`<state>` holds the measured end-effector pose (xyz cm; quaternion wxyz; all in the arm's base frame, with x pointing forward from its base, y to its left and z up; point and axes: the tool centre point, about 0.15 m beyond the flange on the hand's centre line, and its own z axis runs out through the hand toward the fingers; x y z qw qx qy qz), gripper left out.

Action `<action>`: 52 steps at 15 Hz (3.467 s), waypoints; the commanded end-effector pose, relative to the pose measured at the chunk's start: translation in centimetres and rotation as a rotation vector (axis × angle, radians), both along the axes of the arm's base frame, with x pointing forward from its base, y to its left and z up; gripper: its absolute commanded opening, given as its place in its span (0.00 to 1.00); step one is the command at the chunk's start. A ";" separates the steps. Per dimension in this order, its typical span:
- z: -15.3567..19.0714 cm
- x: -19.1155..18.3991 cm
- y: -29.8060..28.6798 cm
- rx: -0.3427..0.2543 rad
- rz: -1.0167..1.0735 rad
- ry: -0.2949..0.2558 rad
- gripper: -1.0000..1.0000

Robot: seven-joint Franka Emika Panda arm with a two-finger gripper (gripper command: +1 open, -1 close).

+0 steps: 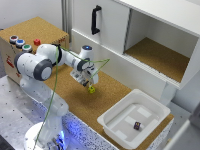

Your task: Sweep the yellow block to the right

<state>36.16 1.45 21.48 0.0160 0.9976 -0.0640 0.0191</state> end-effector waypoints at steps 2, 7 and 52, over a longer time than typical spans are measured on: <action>-1.3 -1.0 -4.6 -0.035 -0.022 -0.025 0.00; -0.7 -1.1 -8.4 -0.059 -0.061 -0.029 0.00; 9.1 -4.9 -17.8 -0.033 -0.037 -0.031 0.00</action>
